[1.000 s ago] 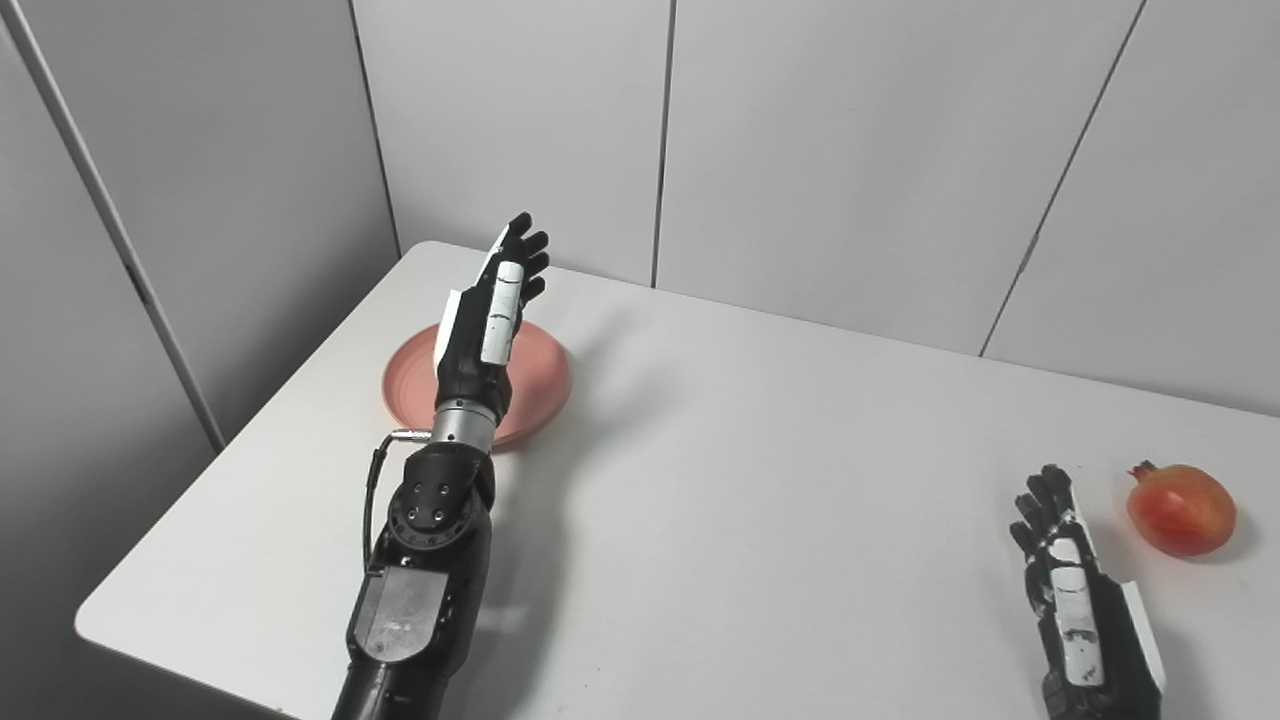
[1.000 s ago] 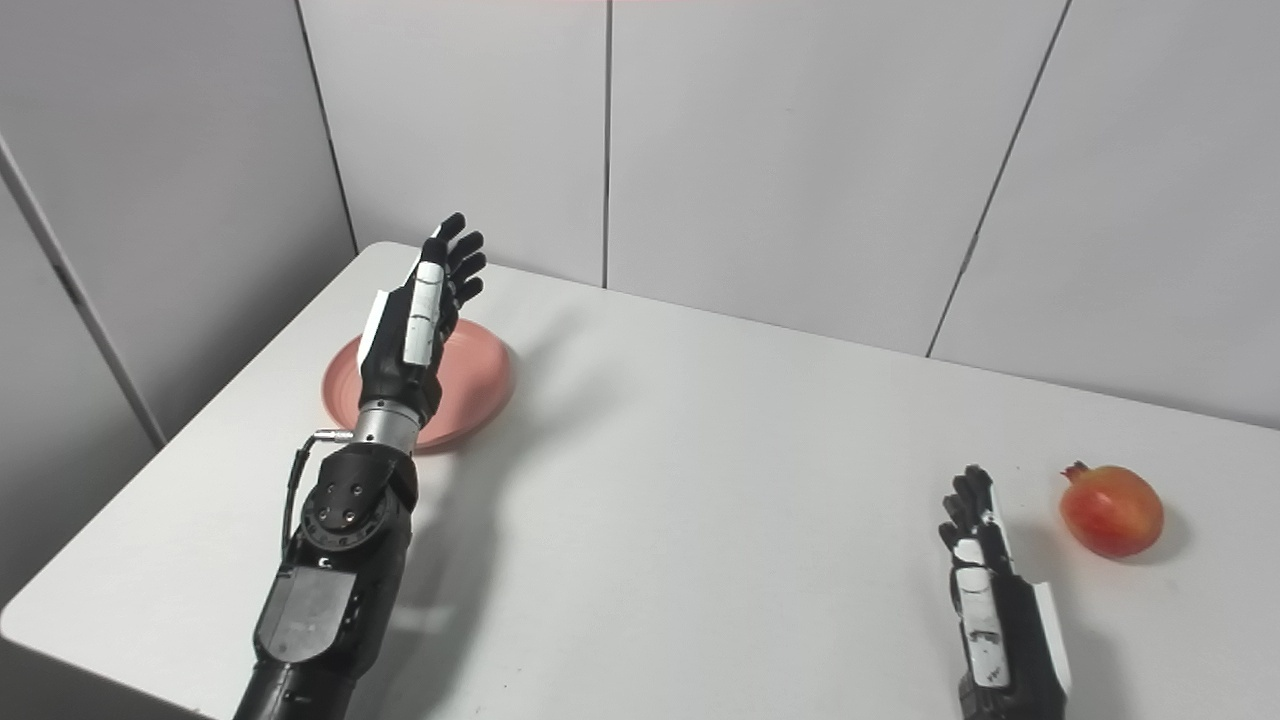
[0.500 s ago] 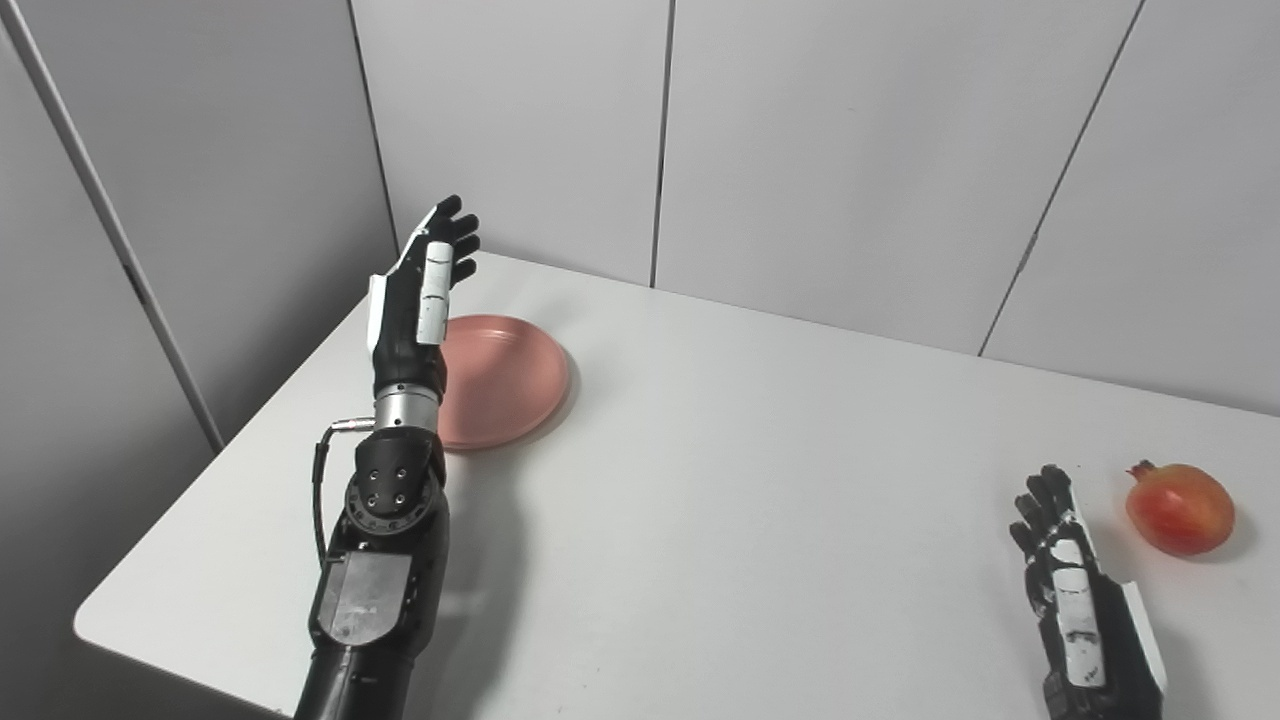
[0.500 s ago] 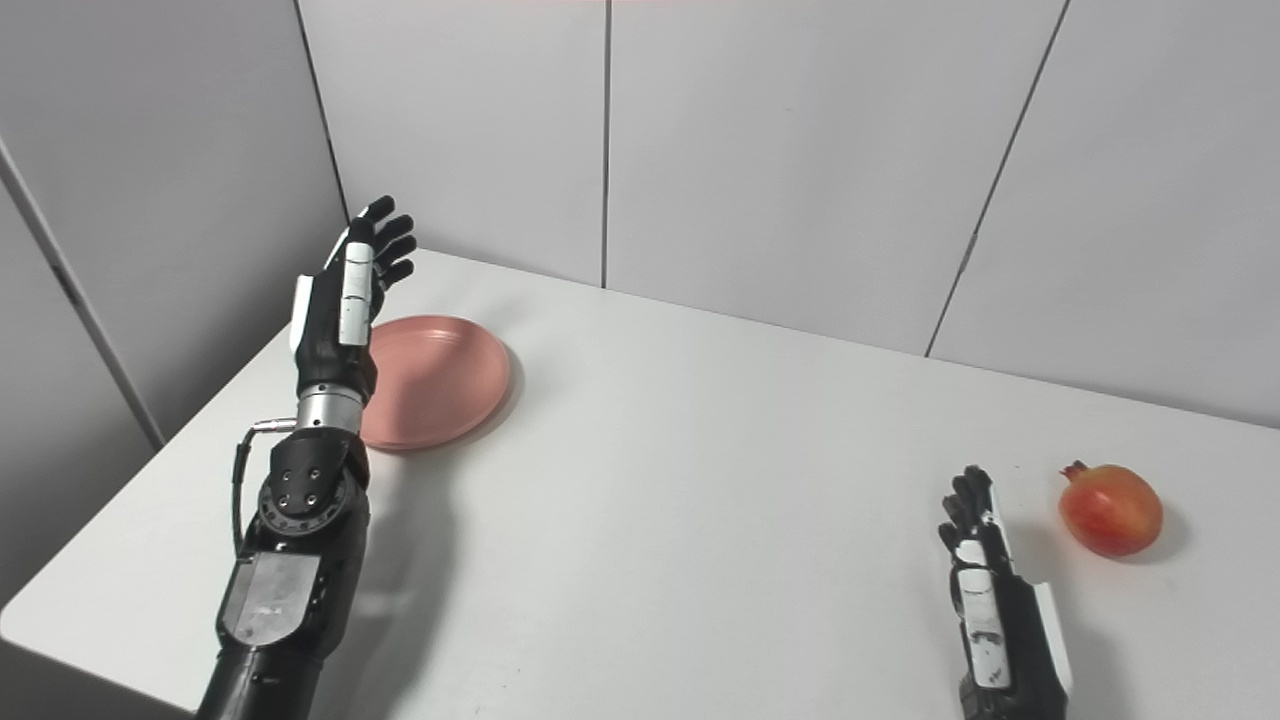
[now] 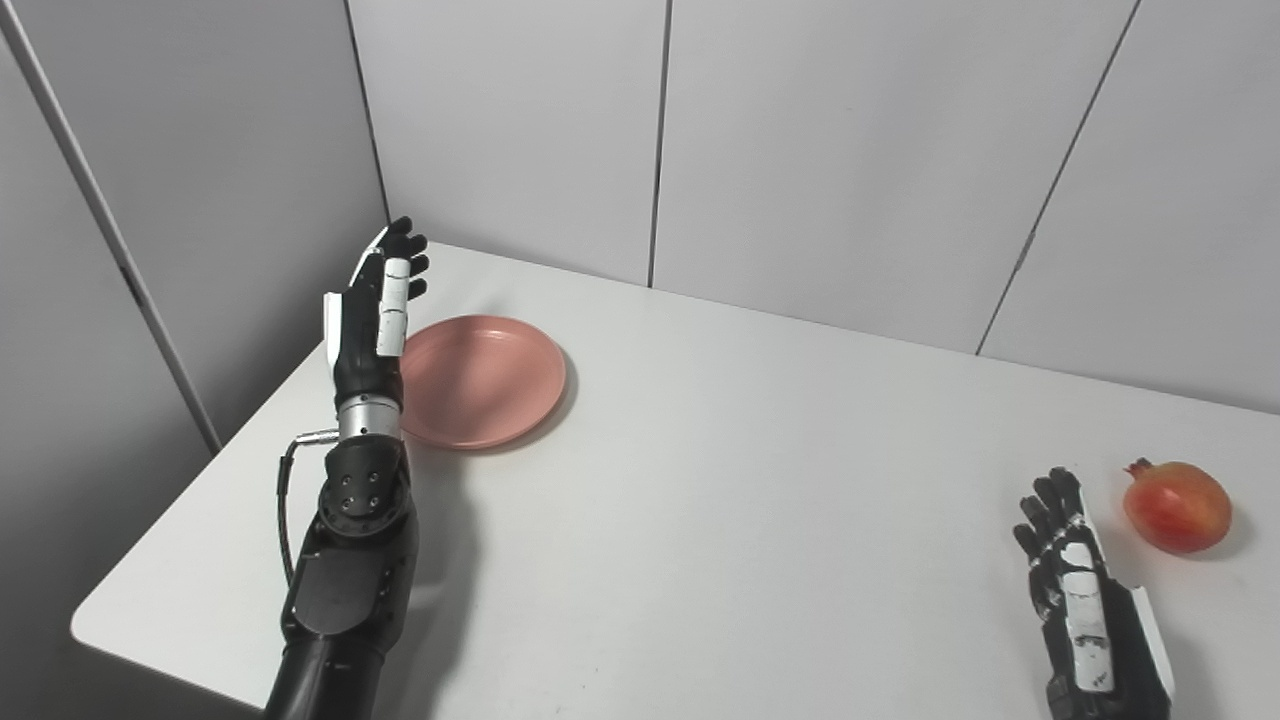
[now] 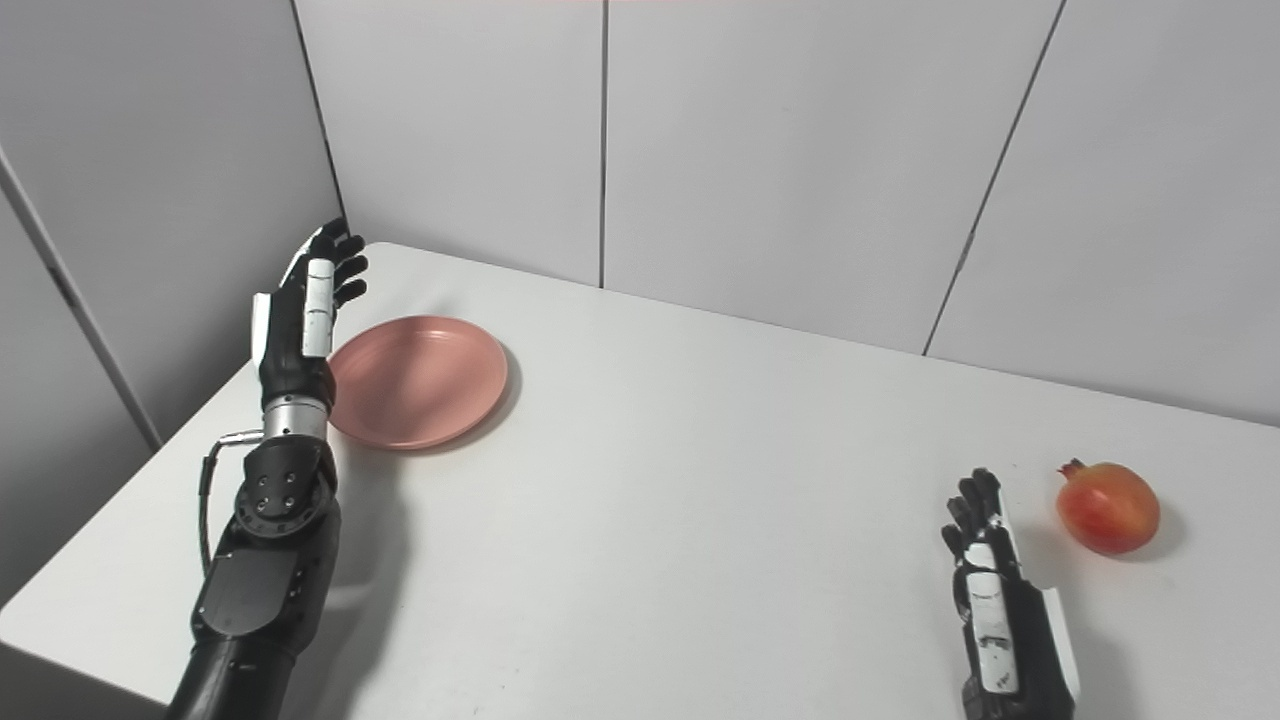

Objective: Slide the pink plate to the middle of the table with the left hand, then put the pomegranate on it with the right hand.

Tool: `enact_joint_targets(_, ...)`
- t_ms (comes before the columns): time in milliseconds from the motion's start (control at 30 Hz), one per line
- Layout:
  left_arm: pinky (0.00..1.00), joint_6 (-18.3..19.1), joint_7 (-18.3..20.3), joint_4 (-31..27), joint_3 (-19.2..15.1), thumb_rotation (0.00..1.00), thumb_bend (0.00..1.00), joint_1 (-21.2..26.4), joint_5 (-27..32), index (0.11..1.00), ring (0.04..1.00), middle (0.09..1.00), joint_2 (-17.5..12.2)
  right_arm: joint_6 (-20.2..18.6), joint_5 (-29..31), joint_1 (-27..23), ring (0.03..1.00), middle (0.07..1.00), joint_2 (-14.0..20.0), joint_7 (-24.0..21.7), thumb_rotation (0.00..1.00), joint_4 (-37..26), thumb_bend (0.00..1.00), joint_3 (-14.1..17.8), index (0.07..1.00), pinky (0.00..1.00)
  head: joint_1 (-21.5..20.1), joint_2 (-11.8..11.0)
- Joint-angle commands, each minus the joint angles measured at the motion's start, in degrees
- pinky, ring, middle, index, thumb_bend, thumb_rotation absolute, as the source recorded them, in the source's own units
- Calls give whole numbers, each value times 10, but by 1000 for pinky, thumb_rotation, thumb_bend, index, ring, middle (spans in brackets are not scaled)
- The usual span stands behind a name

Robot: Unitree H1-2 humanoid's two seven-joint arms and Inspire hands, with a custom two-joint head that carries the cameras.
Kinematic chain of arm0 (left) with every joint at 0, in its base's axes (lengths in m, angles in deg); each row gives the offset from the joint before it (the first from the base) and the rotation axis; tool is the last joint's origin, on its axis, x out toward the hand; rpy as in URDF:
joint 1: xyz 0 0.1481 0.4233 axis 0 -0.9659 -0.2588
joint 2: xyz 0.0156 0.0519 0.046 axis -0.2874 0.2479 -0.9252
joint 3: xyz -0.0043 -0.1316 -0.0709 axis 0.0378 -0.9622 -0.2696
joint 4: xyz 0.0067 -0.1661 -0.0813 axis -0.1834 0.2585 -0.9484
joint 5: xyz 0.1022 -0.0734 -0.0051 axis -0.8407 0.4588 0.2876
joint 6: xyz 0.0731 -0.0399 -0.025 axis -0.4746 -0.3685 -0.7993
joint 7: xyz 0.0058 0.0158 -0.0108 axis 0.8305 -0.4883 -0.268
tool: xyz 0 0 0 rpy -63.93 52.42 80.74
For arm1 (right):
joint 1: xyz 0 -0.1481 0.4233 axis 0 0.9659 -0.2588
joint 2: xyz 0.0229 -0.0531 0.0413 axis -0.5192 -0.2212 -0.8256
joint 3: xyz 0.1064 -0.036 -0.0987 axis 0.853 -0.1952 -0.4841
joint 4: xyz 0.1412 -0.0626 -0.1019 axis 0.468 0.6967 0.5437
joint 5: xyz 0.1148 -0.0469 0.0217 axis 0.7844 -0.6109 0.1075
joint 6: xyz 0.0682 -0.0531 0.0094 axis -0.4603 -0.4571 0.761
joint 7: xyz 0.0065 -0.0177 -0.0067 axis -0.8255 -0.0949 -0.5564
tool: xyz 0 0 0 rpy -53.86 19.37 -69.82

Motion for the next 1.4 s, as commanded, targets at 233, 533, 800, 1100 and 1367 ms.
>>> enact_joint_targets(233, 802, -59, -11, 56, -9, 1000, 835, 21, -7, 821, 831, 830, -32, 16, 15, -12, 1000, 1000, -2, -4, 927, -17, 555, 6, 1000, 1000, 2, 0)
enact_joint_targets(533, 816, -84, -18, 94, -12, 1000, 804, 24, -8, 836, 841, 843, -39, 10, 20, -11, 1000, 1000, -1, -2, 912, -22, 579, 7, 1000, 1000, 5, -1)
enact_joint_targets(800, 828, -79, -14, 120, -15, 1000, 761, 27, 9, 844, 847, 853, -39, 6, 21, -11, 1000, 1000, -1, -2, 910, -25, 582, 7, 1000, 1000, 5, -1)
enact_joint_targets(1100, 862, -64, -11, 133, -11, 1000, 752, 27, 17, 855, 864, 869, -39, 9, 18, -10, 1000, 1000, 1, -3, 932, -28, 579, 6, 1000, 1000, 5, 1)
enact_joint_targets(1367, 915, -45, 7, 123, 0, 1000, 743, 28, 27, 880, 884, 887, -29, 7, 18, -10, 1000, 1000, 1, -3, 926, -31, 580, 6, 1000, 1000, 2, 4)
